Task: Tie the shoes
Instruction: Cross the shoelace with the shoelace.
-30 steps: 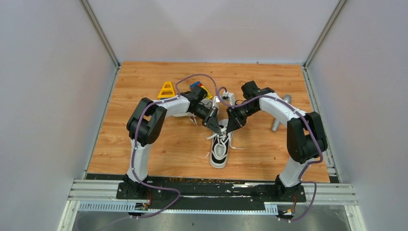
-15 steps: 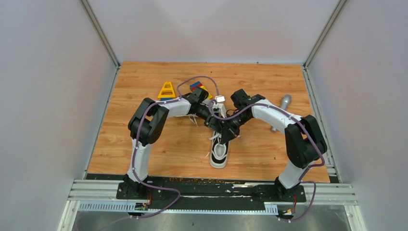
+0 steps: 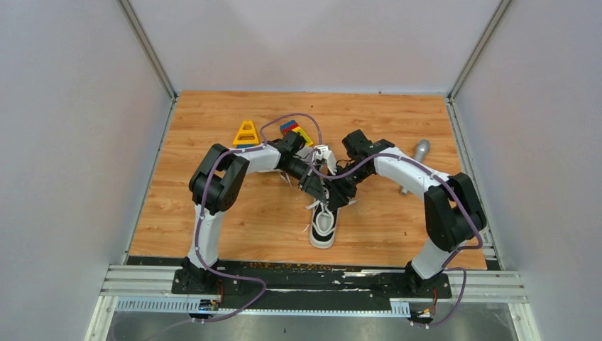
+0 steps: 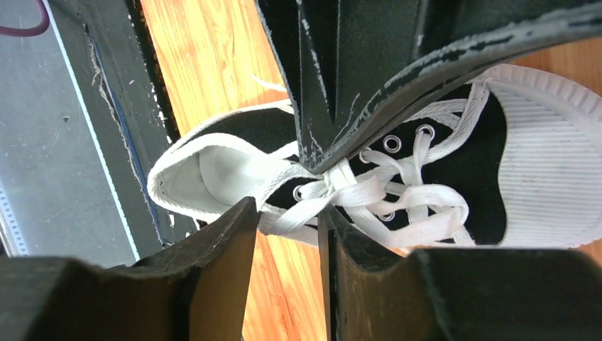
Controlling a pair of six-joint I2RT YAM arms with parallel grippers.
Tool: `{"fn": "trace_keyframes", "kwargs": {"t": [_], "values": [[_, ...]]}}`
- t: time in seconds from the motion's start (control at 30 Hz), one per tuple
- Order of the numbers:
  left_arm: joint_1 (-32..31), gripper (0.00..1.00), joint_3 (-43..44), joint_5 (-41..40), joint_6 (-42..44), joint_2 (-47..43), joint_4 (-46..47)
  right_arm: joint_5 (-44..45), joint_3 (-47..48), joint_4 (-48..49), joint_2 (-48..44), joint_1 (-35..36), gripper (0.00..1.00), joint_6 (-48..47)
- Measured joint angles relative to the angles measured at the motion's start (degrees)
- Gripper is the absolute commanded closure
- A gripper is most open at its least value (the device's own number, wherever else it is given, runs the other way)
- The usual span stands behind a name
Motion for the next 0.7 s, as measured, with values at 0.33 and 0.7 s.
{"fn": "trace_keyframes", "kwargs": {"t": [0.33, 0.7], "values": [[0.0, 1.0, -0.1, 0.5, 0.6, 0.9, 2.0, 0.3, 2.9, -7.0, -0.8, -3.9, 0.54, -4.9], [0.1, 1.0, 0.0, 0.5, 0.5, 1.4, 1.9, -2.3, 3.8, -10.3, 1.9, -7.4, 0.63, -8.3]]}}
